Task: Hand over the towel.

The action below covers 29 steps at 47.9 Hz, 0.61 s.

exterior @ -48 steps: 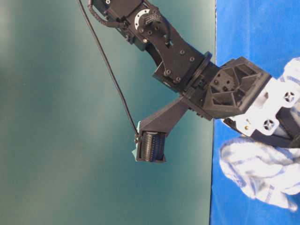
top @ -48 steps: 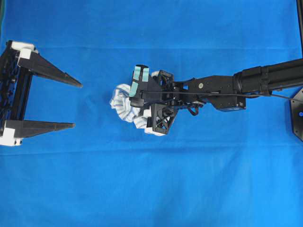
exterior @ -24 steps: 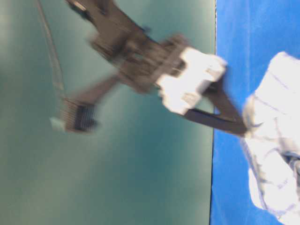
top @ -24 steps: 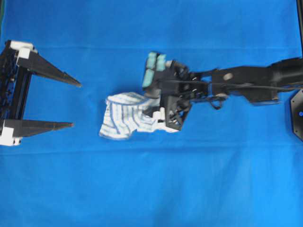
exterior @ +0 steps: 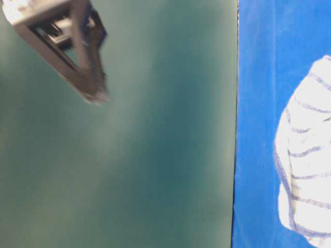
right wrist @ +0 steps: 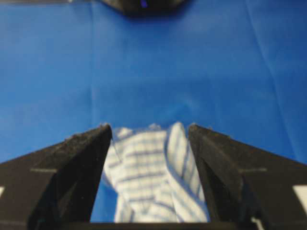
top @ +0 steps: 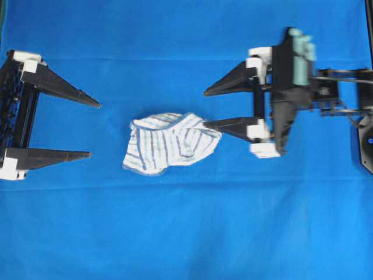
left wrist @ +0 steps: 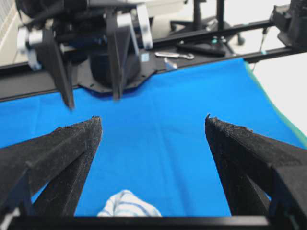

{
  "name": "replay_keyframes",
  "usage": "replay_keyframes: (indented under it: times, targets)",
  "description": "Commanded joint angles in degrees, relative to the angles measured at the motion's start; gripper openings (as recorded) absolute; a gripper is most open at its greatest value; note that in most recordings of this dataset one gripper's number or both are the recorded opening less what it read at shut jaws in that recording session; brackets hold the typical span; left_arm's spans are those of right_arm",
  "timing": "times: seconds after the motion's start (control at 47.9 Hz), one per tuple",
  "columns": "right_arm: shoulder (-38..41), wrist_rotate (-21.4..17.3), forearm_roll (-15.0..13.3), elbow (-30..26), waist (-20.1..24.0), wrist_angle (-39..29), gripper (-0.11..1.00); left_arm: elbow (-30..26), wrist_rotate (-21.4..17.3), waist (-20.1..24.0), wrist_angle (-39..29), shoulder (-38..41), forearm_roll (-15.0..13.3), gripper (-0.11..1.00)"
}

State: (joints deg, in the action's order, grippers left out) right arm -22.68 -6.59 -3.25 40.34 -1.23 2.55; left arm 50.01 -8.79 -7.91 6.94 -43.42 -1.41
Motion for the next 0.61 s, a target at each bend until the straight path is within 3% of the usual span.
replay_keyframes:
  times: [0.0, 0.397, 0.585]
  targets:
    - [-3.4, 0.1, -0.4, 1.4, 0.4, 4.2, 0.69, -0.7, 0.0, -0.2, 0.4, 0.1, -0.1, 0.93]
    - [-4.6, 0.3, -0.4, 2.7, 0.3, 5.8, 0.69, -0.5, 0.1, 0.3, -0.2, -0.6, -0.2, 0.93]
    - [-10.6, 0.3, -0.4, 5.2, 0.3, 2.2, 0.69, 0.0, 0.5, 0.3, -5.4, -5.2, -0.3, 0.93]
